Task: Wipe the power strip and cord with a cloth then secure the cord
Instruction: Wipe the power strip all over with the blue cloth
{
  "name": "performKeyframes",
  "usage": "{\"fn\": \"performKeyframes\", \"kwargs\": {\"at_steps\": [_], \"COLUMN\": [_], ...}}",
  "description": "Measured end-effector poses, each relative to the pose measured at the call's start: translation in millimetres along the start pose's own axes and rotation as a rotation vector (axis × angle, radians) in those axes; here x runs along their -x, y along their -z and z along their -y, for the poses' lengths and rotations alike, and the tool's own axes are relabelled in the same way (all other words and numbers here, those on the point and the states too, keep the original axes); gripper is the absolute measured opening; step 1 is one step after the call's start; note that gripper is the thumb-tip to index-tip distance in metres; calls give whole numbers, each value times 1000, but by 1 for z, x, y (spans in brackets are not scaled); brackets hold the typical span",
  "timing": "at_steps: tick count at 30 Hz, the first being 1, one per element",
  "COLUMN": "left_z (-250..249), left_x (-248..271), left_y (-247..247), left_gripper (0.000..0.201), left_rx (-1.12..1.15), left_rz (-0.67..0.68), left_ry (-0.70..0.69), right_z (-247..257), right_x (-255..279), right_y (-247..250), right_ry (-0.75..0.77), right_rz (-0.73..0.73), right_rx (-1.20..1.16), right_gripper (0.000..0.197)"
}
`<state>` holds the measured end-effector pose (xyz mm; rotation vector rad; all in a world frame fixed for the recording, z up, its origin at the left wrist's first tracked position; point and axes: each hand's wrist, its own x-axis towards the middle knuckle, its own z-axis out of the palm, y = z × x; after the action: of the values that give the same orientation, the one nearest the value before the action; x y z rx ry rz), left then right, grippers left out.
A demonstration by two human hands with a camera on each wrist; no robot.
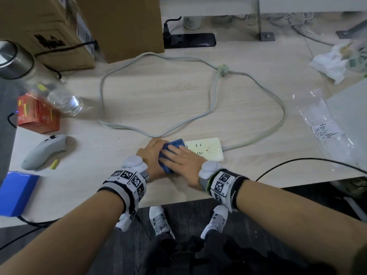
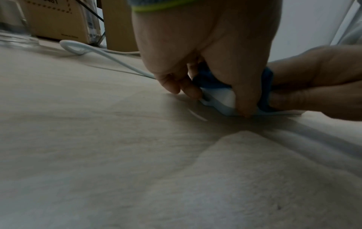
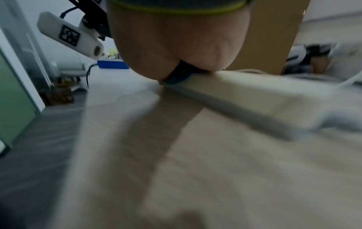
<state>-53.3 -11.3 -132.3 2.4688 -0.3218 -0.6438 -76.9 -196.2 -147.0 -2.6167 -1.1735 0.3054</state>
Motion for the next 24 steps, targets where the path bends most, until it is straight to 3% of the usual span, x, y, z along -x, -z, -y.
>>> {"fn": "performKeyframes", "kwargs": {"at_steps": [4, 7, 9, 13, 17, 20, 24], "left_z": [-4, -5, -7, -8, -5, -1, 1], "left_x": [0, 0, -1, -4, -9, -10, -9], "left_y": [5, 7, 8, 6, 5, 4, 4], "left_gripper": [75, 72, 72, 73, 88, 84, 73], "left_rx": [-53, -66, -72, -80, -94, -111, -125], "left_rz": [-13, 8, 18, 17, 60, 27, 37], "left_ry": [2, 4, 9, 44, 41, 36, 15], "right_z": [-51, -69, -63, -16, 15, -9, -59], "right_x": [57, 95, 93, 40, 0, 20, 91], "right_y": [12, 21, 16, -2, -2, 5, 16], "right_ry": [-185, -235, -227, -186, -78, -54, -236], "right_rz": [39, -25, -65, -57, -21, -19, -2], "right_rx": [43, 56, 67, 44, -25, 33, 87], "right_gripper": [56, 55, 61, 84, 60, 61, 79]}}
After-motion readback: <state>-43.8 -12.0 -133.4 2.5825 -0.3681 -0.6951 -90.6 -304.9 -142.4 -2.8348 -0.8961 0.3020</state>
